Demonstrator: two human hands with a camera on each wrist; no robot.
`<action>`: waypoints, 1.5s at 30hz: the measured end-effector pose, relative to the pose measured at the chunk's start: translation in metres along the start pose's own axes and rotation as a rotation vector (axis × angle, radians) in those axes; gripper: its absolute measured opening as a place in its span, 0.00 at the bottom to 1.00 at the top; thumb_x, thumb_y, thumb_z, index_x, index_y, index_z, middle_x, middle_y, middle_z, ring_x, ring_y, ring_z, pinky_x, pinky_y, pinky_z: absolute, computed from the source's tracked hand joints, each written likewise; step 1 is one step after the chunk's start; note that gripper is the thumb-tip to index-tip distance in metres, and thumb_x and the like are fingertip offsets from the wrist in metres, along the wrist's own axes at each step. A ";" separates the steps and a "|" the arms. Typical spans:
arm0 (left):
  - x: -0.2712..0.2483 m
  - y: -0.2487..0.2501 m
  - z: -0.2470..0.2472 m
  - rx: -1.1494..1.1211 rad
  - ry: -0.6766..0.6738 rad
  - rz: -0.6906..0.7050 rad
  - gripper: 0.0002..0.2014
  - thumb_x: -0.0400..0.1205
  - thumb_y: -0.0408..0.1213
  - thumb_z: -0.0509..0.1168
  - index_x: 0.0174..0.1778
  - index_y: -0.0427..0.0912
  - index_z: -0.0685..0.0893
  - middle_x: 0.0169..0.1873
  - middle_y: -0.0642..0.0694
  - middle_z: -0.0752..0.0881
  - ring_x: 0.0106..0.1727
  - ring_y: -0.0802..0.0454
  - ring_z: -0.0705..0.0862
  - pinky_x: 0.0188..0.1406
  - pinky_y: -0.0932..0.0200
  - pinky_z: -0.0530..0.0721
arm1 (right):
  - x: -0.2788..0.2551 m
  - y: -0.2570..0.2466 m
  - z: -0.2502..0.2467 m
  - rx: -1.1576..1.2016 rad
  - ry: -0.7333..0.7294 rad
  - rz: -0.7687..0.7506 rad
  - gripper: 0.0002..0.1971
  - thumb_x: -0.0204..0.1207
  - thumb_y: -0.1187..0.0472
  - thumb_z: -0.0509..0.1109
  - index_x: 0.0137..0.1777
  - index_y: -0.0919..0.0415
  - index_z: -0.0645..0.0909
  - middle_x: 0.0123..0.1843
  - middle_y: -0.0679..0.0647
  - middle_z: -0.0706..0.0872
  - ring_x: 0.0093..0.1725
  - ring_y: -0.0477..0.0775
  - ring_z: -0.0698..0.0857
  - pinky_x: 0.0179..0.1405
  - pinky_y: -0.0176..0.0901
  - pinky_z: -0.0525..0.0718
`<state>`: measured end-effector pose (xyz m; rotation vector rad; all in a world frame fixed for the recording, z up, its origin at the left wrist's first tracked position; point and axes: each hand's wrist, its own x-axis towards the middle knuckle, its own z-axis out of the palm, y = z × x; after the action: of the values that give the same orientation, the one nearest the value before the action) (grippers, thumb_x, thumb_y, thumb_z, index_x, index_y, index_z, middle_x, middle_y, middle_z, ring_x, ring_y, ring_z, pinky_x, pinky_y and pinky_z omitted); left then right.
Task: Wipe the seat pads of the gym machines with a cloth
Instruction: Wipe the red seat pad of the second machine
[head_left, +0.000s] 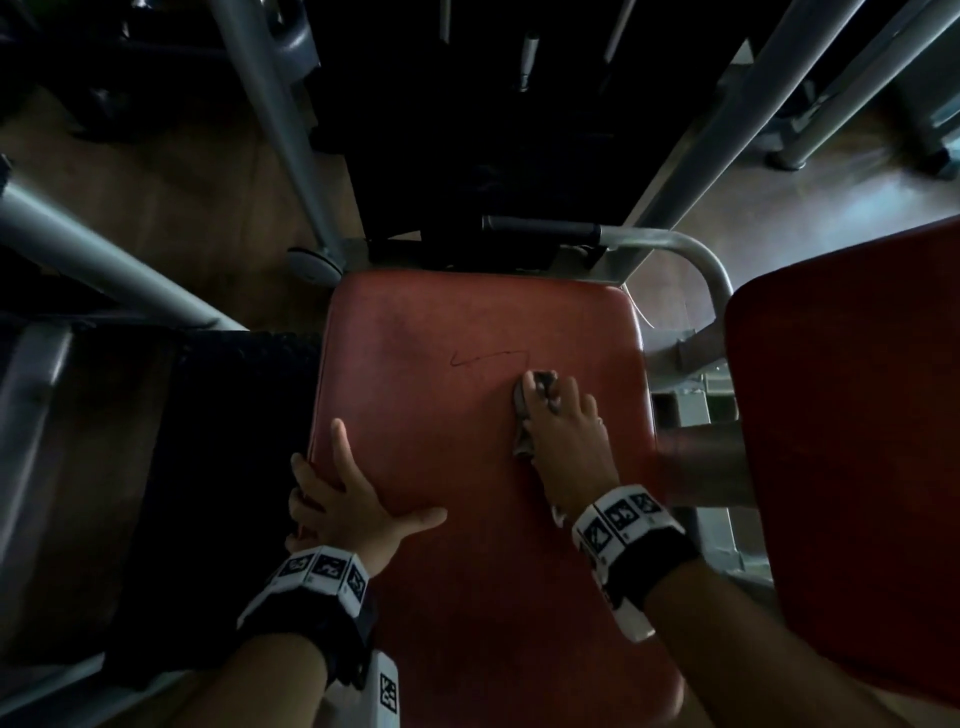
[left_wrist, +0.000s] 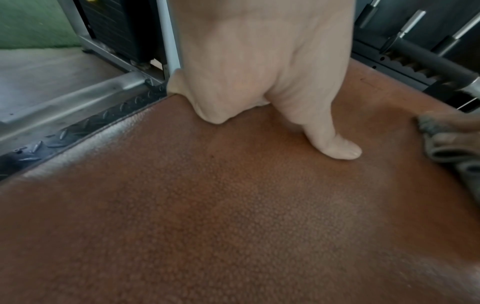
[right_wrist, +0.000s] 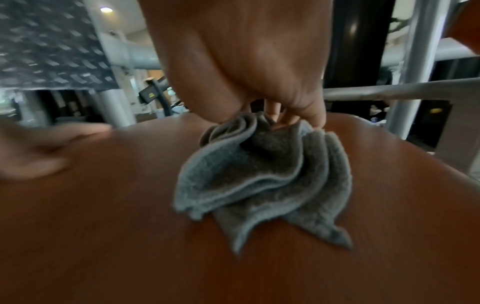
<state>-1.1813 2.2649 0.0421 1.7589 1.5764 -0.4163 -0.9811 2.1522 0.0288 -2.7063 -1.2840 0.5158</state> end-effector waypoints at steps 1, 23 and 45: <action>0.001 -0.001 0.001 -0.005 0.001 0.003 0.77 0.46 0.70 0.79 0.70 0.73 0.19 0.81 0.41 0.29 0.81 0.27 0.46 0.72 0.21 0.60 | 0.006 0.001 -0.003 0.018 0.011 0.020 0.30 0.82 0.56 0.61 0.83 0.49 0.55 0.73 0.55 0.64 0.60 0.58 0.73 0.58 0.56 0.82; 0.002 -0.002 -0.001 -0.011 -0.033 -0.002 0.77 0.47 0.71 0.78 0.70 0.72 0.17 0.80 0.41 0.27 0.82 0.29 0.43 0.74 0.22 0.56 | 0.018 -0.002 -0.006 -0.079 -0.028 -0.006 0.35 0.79 0.62 0.65 0.83 0.50 0.54 0.75 0.54 0.61 0.61 0.59 0.72 0.55 0.60 0.84; 0.003 -0.001 -0.001 0.005 -0.032 -0.026 0.78 0.47 0.71 0.79 0.71 0.71 0.18 0.80 0.41 0.27 0.82 0.30 0.44 0.74 0.22 0.57 | 0.009 -0.024 0.001 -0.147 -0.055 -0.107 0.32 0.79 0.59 0.61 0.83 0.51 0.57 0.76 0.58 0.64 0.62 0.62 0.74 0.55 0.63 0.82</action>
<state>-1.1817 2.2677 0.0403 1.7286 1.5780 -0.4592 -0.9937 2.1748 0.0314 -2.7372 -1.5282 0.5060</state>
